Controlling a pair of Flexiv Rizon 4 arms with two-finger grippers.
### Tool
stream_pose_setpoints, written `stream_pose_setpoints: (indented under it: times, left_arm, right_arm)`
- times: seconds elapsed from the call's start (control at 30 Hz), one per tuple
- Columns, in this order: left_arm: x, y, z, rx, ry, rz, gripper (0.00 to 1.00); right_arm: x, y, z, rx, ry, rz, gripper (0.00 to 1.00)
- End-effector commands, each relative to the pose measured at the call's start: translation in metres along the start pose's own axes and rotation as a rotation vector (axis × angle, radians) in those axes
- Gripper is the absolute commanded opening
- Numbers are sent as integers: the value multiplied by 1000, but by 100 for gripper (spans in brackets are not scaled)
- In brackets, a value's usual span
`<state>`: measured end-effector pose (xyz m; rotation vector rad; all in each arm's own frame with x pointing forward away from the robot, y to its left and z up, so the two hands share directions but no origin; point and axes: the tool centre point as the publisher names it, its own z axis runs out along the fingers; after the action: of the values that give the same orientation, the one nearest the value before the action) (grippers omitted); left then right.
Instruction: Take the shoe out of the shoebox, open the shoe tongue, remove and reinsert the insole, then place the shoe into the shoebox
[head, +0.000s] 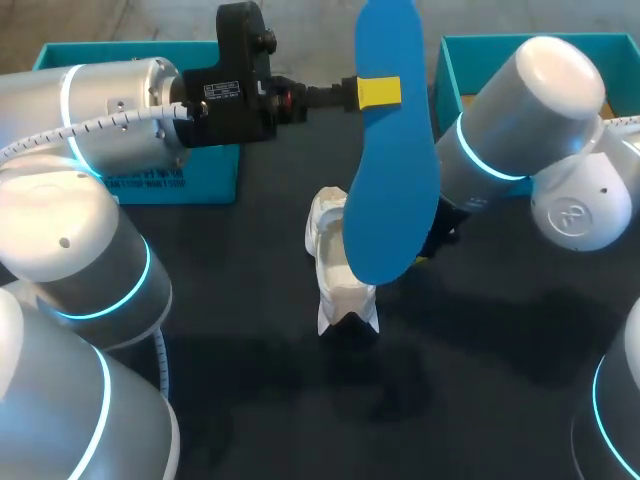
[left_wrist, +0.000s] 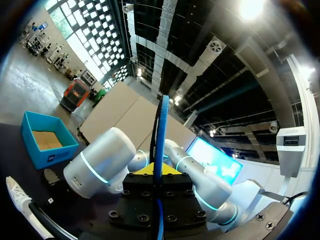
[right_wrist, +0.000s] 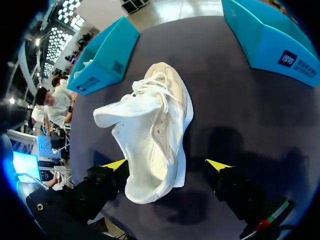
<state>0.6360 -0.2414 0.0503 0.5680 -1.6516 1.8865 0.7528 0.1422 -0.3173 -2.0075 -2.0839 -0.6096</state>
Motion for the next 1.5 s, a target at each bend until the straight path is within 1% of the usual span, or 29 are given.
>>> stream_pose_setpoints:
  times: [0.03, 0.2, 0.3, 0.33, 0.47, 0.57, 0.73, 0.83, 1.03, 1.2, 1.27, 1.33, 1.43, 1.5]
  left_arm:
    - [-1, 1, 1, 4, 2, 1, 0]
    - [-1, 1, 1, 4, 2, 1, 0]
    - [-1, 1, 1, 4, 2, 1, 0]
    - [-1, 1, 1, 4, 2, 1, 0]
    - [-1, 1, 1, 4, 2, 1, 0]
    - [-1, 1, 1, 4, 2, 1, 0]
    - [-1, 1, 1, 4, 2, 1, 0]
    - [-1, 1, 1, 4, 2, 1, 0]
    - [-1, 1, 1, 4, 2, 1, 0]
    - [-1, 1, 1, 4, 2, 1, 0]
    - [-1, 1, 1, 4, 2, 1, 0]
    - [-1, 1, 1, 4, 2, 1, 0]
    - [-1, 1, 1, 4, 2, 1, 0]
    - [-1, 1, 1, 4, 2, 1, 0]
  right_arm:
    - [-8, -4, -11, -14, 51, 5, 100]
    - [0, -1, -23, -27, 124, 5, 100]
    - [8, 2, -31, -16, 166, -9, 100]
    - [10, 3, -33, -13, 199, -7, 100]
    - [17, 9, -46, -13, 273, -17, 100]
    - [22, 15, -59, -25, 354, -17, 100]
    - [25, 23, -79, -50, 453, -13, 100]
    - [27, 27, -90, -51, 523, -6, 100]
    - [33, 33, -111, -65, 696, -3, 100]
    - [39, 40, -127, -84, 764, -20, 100]
    - [41, 42, -132, -78, 790, -26, 100]
    - [43, 44, -136, -72, 848, -25, 100]
    - [49, 46, -142, -63, 852, -29, 100]
    - [52, 46, -144, -47, 868, -1, 100]
